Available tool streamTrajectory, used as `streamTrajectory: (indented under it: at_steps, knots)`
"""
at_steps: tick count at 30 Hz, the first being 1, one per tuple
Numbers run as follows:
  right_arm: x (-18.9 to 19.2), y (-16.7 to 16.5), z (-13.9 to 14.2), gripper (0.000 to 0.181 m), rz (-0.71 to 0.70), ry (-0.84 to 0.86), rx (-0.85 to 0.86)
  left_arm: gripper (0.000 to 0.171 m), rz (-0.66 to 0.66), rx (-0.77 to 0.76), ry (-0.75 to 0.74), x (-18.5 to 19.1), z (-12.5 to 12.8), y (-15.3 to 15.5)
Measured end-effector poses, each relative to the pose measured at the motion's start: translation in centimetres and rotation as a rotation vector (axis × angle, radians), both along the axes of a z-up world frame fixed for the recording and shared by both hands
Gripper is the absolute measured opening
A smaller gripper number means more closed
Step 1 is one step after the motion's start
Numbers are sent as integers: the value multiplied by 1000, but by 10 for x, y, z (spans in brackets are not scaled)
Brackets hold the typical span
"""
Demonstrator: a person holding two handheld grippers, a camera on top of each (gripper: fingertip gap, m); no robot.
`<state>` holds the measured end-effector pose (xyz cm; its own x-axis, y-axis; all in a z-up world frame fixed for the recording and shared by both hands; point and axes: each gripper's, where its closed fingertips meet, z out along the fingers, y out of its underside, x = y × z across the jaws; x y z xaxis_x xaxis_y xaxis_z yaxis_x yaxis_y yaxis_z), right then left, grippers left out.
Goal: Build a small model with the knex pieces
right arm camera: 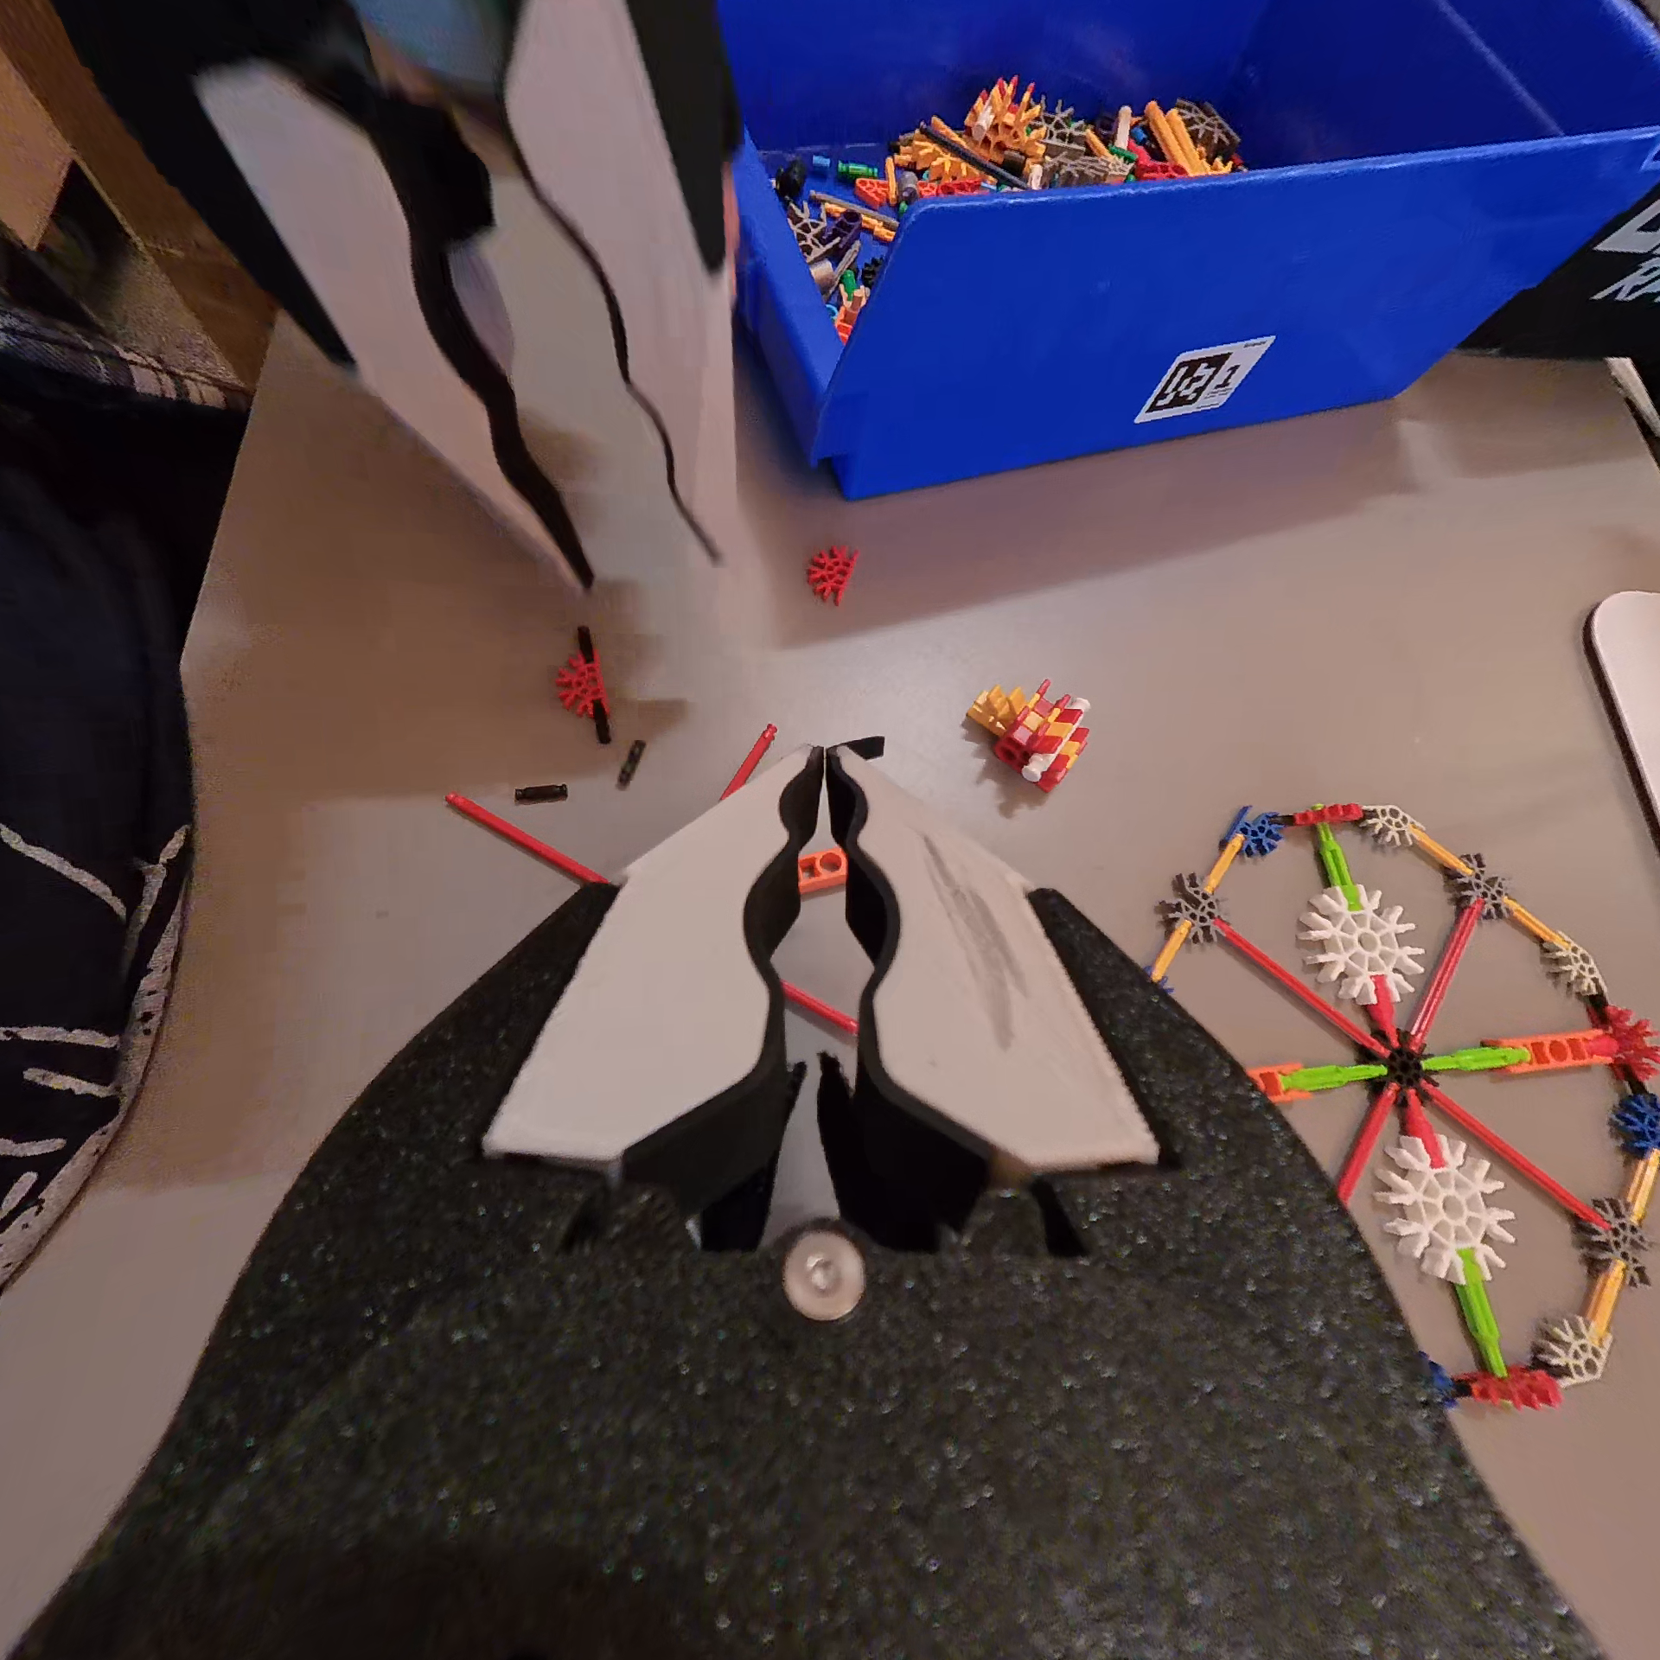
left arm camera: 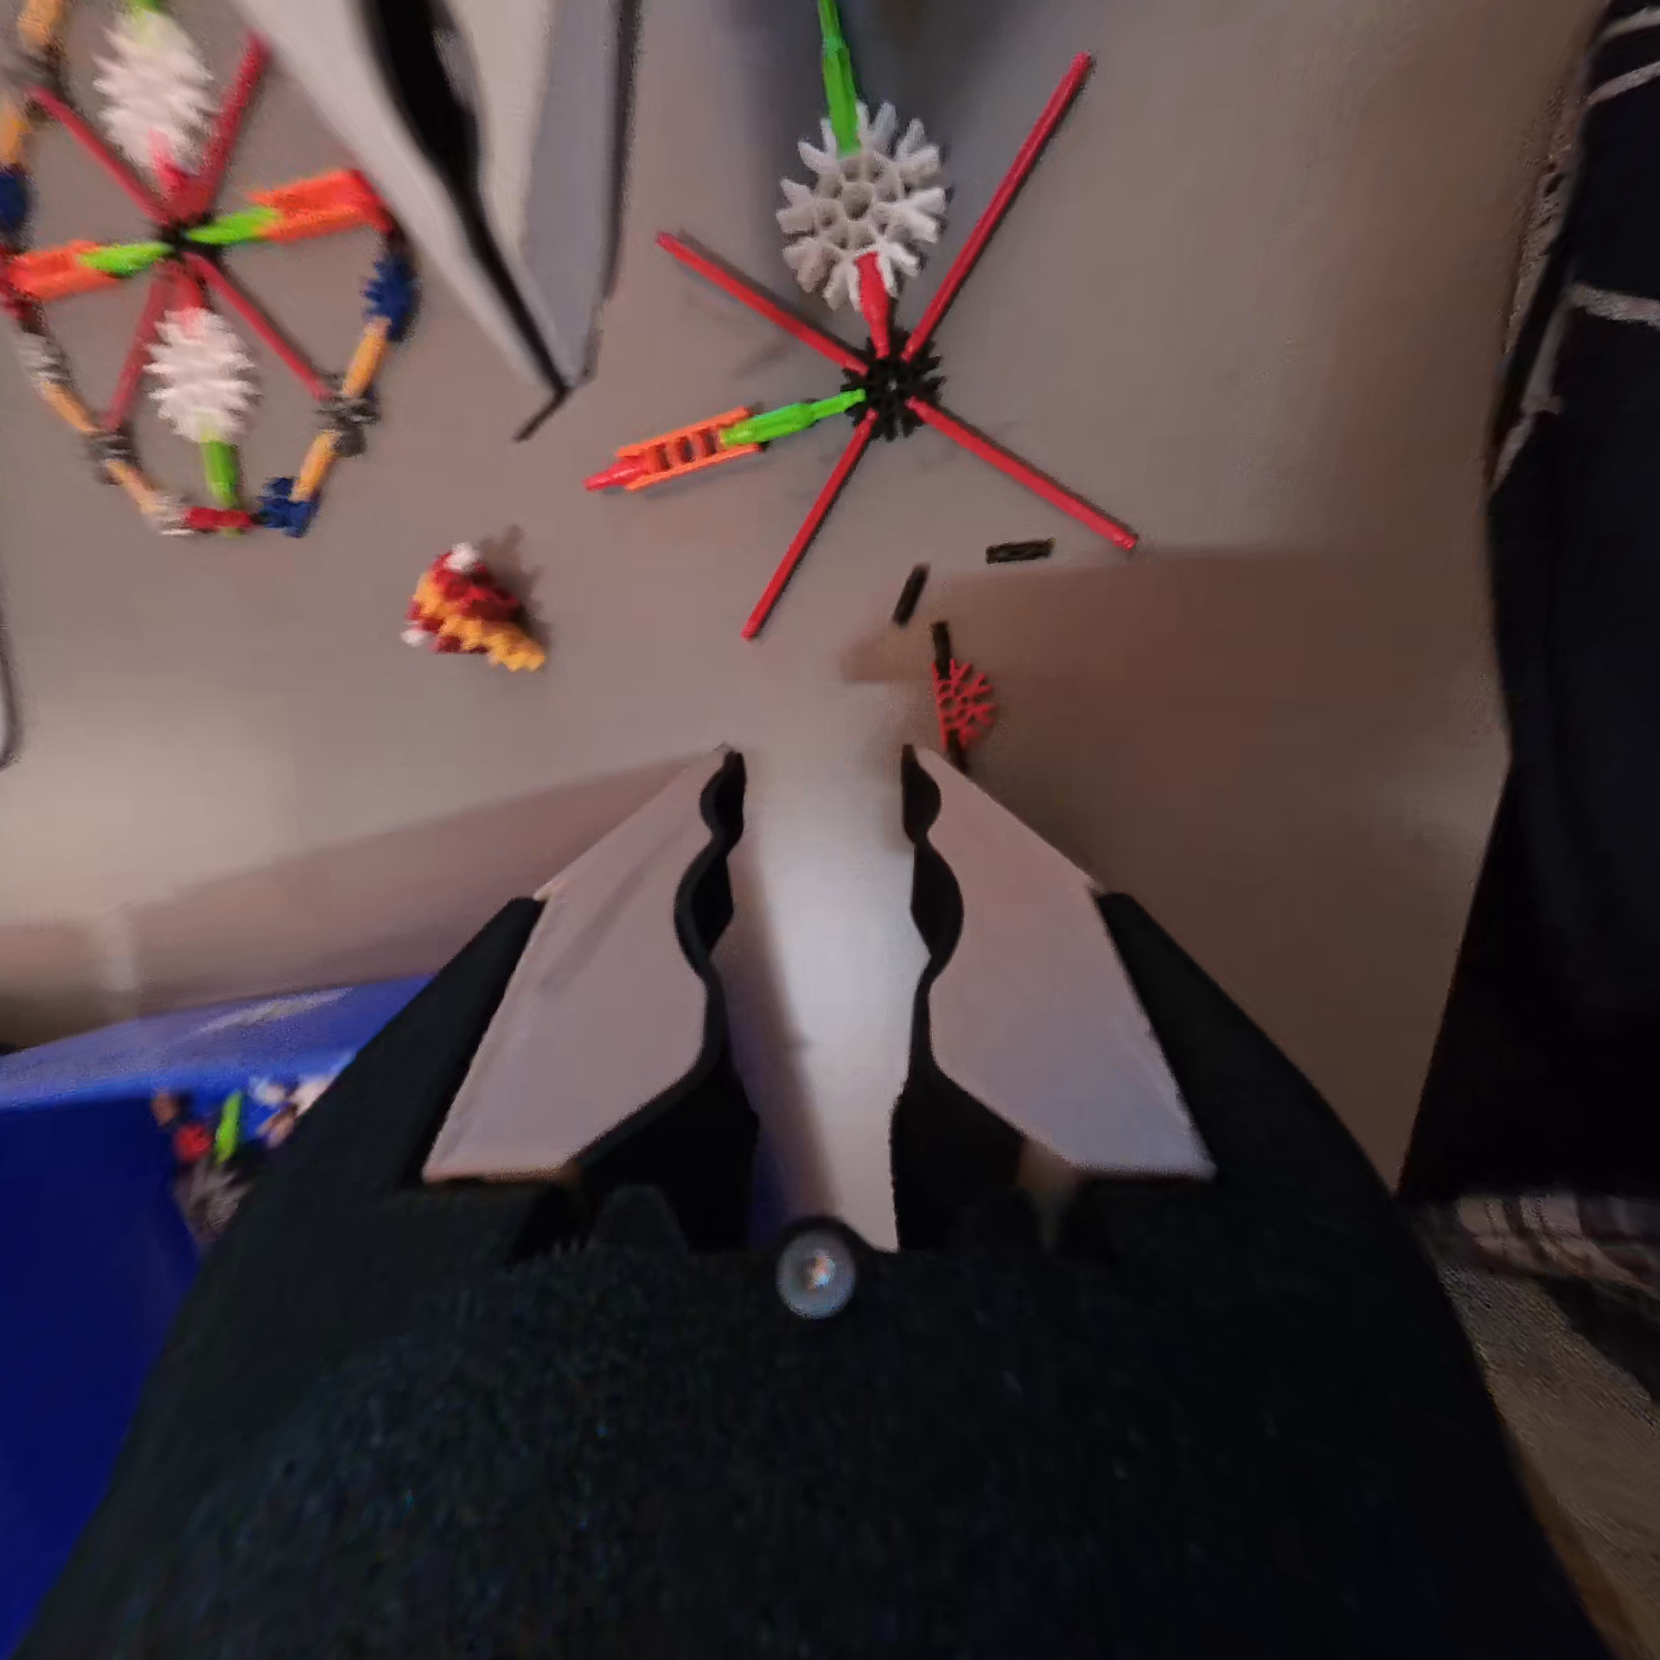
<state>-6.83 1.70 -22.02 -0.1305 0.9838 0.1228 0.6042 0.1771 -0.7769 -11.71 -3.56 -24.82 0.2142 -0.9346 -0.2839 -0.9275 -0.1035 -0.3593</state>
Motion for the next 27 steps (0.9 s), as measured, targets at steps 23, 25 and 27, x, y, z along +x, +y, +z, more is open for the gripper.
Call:
streamTrajectory:
  at_steps: [23,25,27]
  knots:
    - [-1,-2,-6,0,8,-18,-2,14,284,-318,704,-258,-25,42]
    - [-1,-2,-5,0,8,-17,-2,14,274,-317,724,-259,-30,44]
    - [-1,-1,-5,0,8,-16,-3,12,264,-347,720,-259,-33,42]
